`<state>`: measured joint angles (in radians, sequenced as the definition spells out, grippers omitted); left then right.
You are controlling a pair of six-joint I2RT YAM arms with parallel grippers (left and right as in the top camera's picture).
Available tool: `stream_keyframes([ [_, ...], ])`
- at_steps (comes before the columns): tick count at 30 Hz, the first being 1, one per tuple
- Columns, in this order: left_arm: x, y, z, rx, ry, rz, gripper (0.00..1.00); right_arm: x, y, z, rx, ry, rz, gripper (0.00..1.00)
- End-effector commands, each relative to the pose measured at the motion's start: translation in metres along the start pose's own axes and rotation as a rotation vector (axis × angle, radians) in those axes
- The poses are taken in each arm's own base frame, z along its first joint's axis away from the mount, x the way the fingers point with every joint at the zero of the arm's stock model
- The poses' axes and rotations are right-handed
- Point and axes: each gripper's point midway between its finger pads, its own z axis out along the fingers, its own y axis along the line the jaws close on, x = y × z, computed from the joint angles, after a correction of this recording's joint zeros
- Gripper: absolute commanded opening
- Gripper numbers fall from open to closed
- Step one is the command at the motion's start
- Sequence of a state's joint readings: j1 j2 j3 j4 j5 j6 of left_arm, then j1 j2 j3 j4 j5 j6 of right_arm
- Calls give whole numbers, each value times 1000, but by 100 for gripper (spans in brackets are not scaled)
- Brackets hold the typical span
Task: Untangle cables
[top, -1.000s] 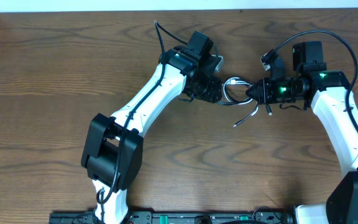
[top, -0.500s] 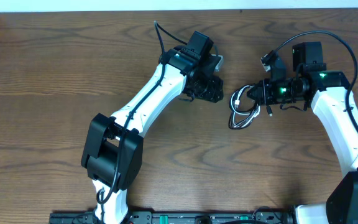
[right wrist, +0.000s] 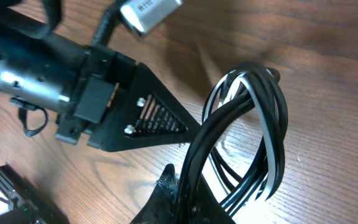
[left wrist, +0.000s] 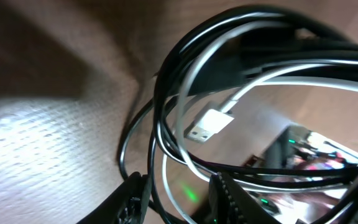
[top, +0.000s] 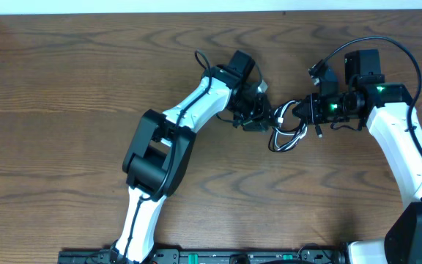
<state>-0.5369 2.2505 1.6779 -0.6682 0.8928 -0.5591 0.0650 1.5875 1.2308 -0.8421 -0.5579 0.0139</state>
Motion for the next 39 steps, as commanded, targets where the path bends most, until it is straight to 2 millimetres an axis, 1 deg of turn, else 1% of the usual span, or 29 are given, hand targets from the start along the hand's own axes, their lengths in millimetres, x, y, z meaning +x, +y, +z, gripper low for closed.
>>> stream_keyframes([
  [1, 6, -20, -6, 85, 43, -66, 36, -6, 7, -9, 5, -30, -40, 1],
  [6, 7, -20, -6, 83, 47, -127, 37, -6, 7, -9, 7, -29, -40, 1],
  [9, 13, -25, -2, 93, 69, -133, 38, -6, 7, -9, 7, -30, -40, 1],
  [13, 22, -29, 8, 81, 93, -121, 38, -7, 7, -9, 7, -30, -40, 1],
  [16, 24, -25, 15, 40, 79, -129, 38, -7, 7, -9, 7, -30, -40, 1],
  [20, 19, -20, 20, 9, 41, -179, 38, -6, 7, -9, 7, -29, -40, 1],
  [23, 6, -18, 19, -1, -18, -236, 38, -6, 7, -9, 7, -29, -40, 1],
  [26, -5, -26, 19, 28, -55, -264, 38, -6, 7, -9, 7, -26, -38, 1],
  [30, -13, -36, 20, 64, -82, -299, 38, -5, 7, -9, 7, -25, -38, 1],
  [32, -13, -37, 22, 60, -88, -319, 38, -5, 7, -9, 7, -25, -37, 1],
  [35, -7, -37, 27, 52, -77, -314, 38, -5, 6, -9, 10, -24, -37, 1],
  [39, -2, -33, 32, 41, -65, -321, 38, -4, 3, -9, 26, -20, -34, 1],
])
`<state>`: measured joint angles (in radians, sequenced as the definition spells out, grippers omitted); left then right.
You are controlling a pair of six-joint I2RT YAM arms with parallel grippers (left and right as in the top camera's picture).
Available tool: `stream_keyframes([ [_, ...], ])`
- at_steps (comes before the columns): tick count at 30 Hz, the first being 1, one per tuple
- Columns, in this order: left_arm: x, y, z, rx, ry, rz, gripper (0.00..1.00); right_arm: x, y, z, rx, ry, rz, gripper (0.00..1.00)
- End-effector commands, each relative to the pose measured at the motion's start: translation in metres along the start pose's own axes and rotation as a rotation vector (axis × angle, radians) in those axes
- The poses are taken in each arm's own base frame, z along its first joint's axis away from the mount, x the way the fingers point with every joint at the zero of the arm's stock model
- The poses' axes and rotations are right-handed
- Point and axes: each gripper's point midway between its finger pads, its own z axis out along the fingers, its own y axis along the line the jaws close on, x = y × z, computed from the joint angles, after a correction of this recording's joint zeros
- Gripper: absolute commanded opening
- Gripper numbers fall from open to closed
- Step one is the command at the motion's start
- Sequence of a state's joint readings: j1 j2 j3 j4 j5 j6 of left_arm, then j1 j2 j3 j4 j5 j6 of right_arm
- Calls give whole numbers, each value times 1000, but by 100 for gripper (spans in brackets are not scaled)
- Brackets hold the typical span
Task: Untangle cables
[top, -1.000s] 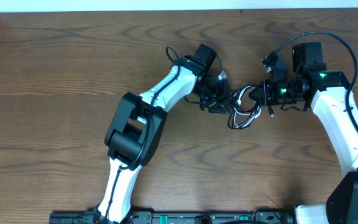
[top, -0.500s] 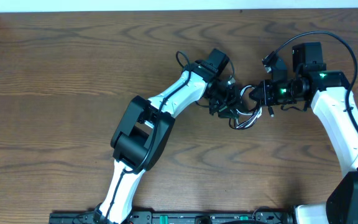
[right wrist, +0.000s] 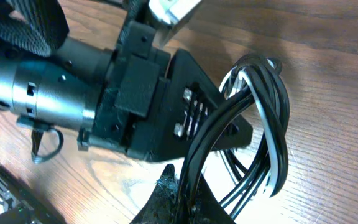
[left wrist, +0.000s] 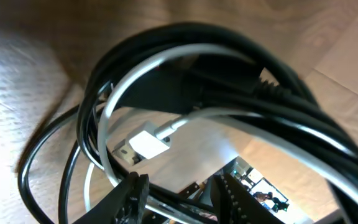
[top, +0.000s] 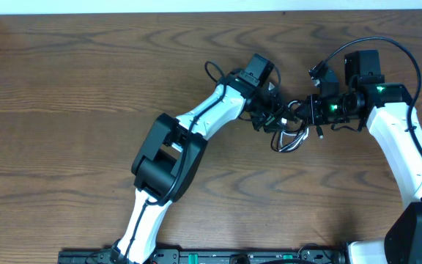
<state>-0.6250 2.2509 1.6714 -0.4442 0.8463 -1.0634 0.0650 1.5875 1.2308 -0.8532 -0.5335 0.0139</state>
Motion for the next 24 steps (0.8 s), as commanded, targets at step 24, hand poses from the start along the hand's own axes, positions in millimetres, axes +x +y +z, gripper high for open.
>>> stream_keyframes([
  [24, 2, 26, 1, 3, 53, -305, 46, -7, 7, -10, 6, -33, -42, 1],
])
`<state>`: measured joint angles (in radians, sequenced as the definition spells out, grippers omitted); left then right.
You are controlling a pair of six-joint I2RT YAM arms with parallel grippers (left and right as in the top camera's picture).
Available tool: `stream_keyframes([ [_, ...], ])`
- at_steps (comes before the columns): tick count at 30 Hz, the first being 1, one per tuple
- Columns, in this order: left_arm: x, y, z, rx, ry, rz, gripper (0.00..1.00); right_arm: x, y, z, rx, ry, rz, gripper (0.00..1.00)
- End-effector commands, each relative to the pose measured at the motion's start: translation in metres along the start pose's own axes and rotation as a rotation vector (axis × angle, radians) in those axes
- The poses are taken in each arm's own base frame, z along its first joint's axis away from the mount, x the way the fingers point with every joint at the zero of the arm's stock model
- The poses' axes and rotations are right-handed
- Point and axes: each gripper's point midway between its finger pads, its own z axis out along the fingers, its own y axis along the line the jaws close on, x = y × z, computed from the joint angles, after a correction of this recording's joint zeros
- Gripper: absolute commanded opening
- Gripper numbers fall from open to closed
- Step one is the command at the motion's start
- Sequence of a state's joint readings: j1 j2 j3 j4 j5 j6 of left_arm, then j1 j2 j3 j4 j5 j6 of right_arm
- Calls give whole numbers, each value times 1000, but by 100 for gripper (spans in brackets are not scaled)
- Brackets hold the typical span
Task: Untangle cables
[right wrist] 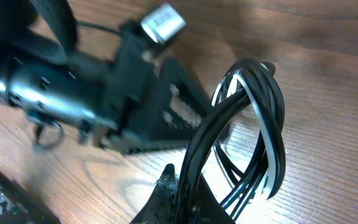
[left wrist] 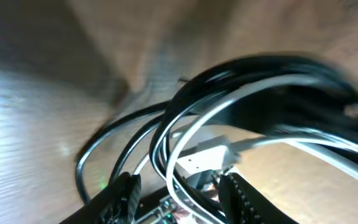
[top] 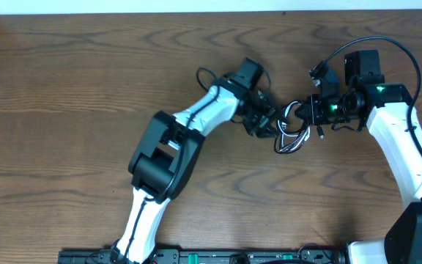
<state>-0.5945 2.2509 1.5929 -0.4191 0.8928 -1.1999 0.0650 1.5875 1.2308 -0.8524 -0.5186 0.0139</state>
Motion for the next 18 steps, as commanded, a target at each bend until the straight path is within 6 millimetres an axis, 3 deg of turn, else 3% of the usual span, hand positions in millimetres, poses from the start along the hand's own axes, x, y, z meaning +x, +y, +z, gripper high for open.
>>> stream_keyframes([
  [1, 3, 0, 3, 19, 14, -124, 46, -7, 9, -10, -9, -32, -41, 1],
  [7, -1, -14, 4, 71, 4, -133, 47, -6, 9, -10, -9, -30, -40, 1],
  [18, 14, -10, 26, 24, -32, -170, 48, -6, 9, -10, -6, -30, -39, 1],
])
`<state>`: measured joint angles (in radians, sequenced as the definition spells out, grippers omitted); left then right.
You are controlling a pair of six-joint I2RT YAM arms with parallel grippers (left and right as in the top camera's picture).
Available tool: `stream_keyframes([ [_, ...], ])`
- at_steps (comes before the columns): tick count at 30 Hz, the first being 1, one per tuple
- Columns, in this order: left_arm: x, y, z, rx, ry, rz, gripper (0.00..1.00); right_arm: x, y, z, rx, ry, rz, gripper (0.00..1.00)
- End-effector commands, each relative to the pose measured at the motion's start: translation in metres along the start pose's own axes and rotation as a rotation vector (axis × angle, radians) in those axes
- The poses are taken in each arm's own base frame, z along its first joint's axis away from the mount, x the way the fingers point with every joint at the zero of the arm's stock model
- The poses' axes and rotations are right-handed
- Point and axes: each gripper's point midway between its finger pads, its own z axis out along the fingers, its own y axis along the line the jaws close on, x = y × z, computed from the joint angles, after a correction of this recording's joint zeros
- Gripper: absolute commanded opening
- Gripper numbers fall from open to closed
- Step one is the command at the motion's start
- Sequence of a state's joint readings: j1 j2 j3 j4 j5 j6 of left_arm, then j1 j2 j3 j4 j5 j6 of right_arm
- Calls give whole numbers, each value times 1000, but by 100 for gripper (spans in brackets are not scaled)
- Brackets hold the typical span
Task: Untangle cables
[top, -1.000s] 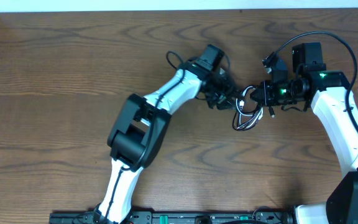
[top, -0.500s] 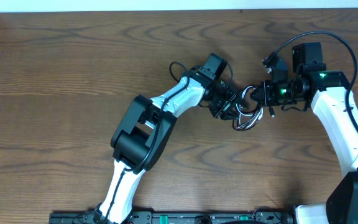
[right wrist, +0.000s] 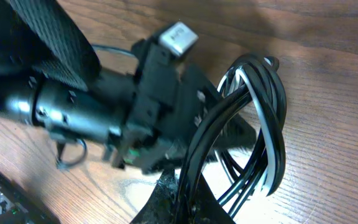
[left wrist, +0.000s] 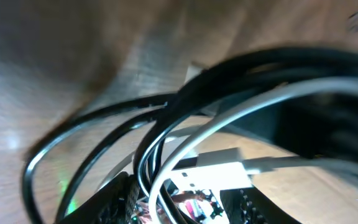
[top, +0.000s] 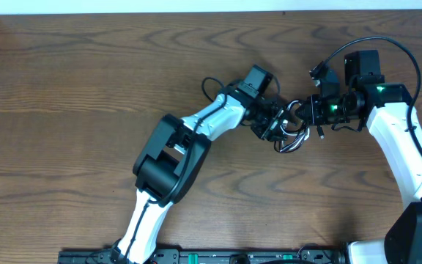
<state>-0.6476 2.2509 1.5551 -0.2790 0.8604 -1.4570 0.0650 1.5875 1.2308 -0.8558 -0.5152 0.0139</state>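
Observation:
The tangle of black and white cables (top: 291, 133) lies right of the table's middle. My right gripper (top: 312, 111) holds it from the right; in the right wrist view that gripper (right wrist: 188, 200) is shut on several black strands, and the loops (right wrist: 267, 118) arch up beyond it. My left gripper (top: 275, 126) pushes into the tangle from the left. Seen from its wrist, the left gripper (left wrist: 185, 208) is open, with black and white strands (left wrist: 166, 134) running through the gap and a white USB plug (left wrist: 213, 174) just above it. A silver plug (right wrist: 179, 34) sticks up over the left arm's wrist.
The wooden table (top: 64, 110) carries nothing else. The left arm (top: 196, 128) stretches diagonally from the front edge to the tangle. The right arm (top: 398, 139) comes in from the right, its own black lead (top: 409, 55) looping above it. A white wall edge (top: 196, 6) bounds the back.
My left gripper has shifted to the right, from just left of the tangle to right against it, and strands now sit closer between its open fingers. The right gripper keeps its hold, unmoved.
The right gripper stayed shut on the tangle throughout. The open left gripper first stood beside the tangle's left side, then closer against it, then a little back to the left, and now it is pressed into the loops again. The tangle has barely shifted.

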Motion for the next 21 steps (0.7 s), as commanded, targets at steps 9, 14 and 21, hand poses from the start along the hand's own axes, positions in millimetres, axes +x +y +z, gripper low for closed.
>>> stream_keyframes([
  [9, -11, -1, 2, -6, -107, 9, 14, -7, 8, -10, -1, -32, -39, 1],
  [14, -46, -5, -18, -7, -215, 281, 7, -4, -11, -11, 95, -24, 65, 1],
  [21, -61, -28, -73, 46, -287, 490, 7, -1, -42, -19, 222, -39, 217, 1],
])
